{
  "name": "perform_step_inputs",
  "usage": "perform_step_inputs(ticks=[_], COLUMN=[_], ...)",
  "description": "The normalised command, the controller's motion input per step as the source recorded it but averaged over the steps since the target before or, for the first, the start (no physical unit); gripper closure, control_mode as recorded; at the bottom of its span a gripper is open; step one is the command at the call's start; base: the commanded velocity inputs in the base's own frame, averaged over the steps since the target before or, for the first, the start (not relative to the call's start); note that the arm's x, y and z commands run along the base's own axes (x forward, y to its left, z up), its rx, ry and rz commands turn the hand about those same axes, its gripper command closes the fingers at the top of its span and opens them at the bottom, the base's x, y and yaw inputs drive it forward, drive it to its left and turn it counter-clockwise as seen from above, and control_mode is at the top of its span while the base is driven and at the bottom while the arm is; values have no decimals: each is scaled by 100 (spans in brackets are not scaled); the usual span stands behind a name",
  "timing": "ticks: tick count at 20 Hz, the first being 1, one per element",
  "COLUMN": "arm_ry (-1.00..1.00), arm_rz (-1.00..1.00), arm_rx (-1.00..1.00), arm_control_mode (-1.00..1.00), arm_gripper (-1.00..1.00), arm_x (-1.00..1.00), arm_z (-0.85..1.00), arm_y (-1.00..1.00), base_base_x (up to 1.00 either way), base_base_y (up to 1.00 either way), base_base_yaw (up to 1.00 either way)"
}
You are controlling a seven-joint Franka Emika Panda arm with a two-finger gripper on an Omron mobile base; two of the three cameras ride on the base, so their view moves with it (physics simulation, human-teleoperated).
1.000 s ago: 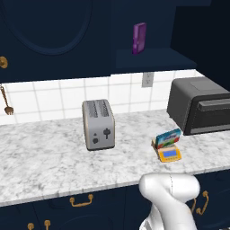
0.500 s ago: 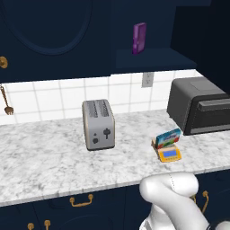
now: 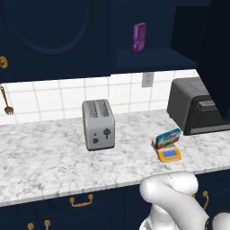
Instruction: Pick the boxed food and place it on the digital scale for weighing, and close the cabinet.
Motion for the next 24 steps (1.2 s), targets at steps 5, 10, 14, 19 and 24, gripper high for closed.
perform_step_inputs(ticks=[5, 10, 14, 19, 24], arm_ry=[16, 6, 4, 0, 0], arm_rz=[-2, -19, -41, -40, -9], arm_rx=[-16, -29, -40, -29, -12], arm_control_mode=[-100, -100, -100, -100, -100], arm_gripper=[-100, -100, -100, -100, -100], arm_x=[100, 100, 100, 90, 92], arm_z=[-4, 3, 0, 0, -5], arm_y=[100, 100, 100, 69, 40], base_base_x=[0, 0, 0, 0, 0], base_base_y=[0, 0, 0, 0, 0], base_base_yaw=[0, 0, 0, 0, 0])
